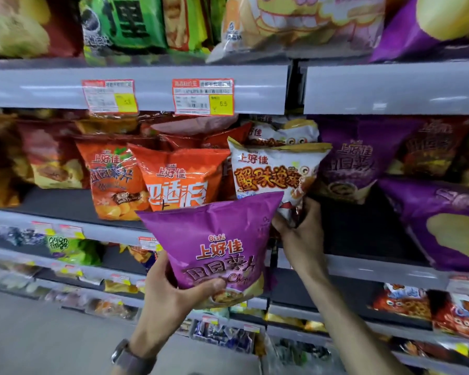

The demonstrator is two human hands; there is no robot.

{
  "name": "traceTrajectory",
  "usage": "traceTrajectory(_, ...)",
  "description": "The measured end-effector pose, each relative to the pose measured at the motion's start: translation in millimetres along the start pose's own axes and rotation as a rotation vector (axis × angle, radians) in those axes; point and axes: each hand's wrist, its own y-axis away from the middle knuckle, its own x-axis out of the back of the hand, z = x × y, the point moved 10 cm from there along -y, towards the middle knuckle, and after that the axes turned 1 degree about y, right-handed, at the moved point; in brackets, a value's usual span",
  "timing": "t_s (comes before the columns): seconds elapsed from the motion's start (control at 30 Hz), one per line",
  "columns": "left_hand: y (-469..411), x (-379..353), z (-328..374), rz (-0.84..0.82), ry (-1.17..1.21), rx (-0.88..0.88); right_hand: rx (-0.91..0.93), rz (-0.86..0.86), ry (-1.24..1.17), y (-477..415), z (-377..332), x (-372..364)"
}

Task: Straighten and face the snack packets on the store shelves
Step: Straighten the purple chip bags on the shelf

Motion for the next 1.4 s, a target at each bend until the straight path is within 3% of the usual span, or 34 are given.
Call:
traceTrajectory(0.27, -6, -46, 13, -0.132, 0.01, -0.029, 0.021, -0.05, 0.102, 6, 4, 27)
traceTrajectory(0.63, -28, -167, 57, -0.306, 0.072, -0.117, 0.028, 0.234, -0.105, 51, 0, 150)
traceTrajectory(0.93, -56, -256, 76, -0.357, 0.101, -0.219, 0.029, 0.172, -0.095, 37, 0, 155)
traceTrajectory(1.13, -68, -280, 55, -0.506, 0.124, -0.139, 0.032, 0.18, -0.051, 24, 7, 157)
traceTrajectory(1.4, -65, -254, 36, -0.37, -0.183, -0.2, 0.005, 0.122, 0.192, 18, 27, 152)
